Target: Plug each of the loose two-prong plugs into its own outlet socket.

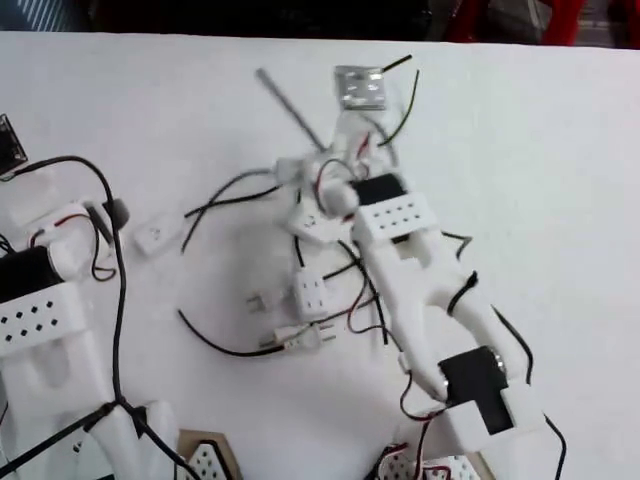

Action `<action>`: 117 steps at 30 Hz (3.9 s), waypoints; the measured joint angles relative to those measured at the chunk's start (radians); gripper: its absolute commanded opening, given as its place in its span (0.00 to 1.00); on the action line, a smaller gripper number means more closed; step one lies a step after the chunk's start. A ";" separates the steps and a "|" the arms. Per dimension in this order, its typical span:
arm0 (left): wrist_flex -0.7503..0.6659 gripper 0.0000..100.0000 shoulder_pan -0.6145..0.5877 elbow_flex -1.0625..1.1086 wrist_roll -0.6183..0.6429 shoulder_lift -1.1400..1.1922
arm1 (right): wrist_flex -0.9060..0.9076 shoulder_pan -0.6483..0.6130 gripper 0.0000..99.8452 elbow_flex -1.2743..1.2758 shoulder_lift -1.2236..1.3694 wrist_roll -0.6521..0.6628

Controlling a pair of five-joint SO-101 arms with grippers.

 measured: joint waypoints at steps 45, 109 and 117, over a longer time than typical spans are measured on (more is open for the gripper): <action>-0.049 0.25 0.000 0.040 0.000 0.000 | 0.855 -0.098 0.21 -0.354 0.129 -0.106; -0.052 0.25 0.000 0.041 0.000 0.000 | 0.623 0.064 0.02 -0.118 -0.216 -0.006; -0.060 0.25 0.000 0.054 0.000 0.000 | 0.695 0.181 0.02 -0.118 -0.390 0.176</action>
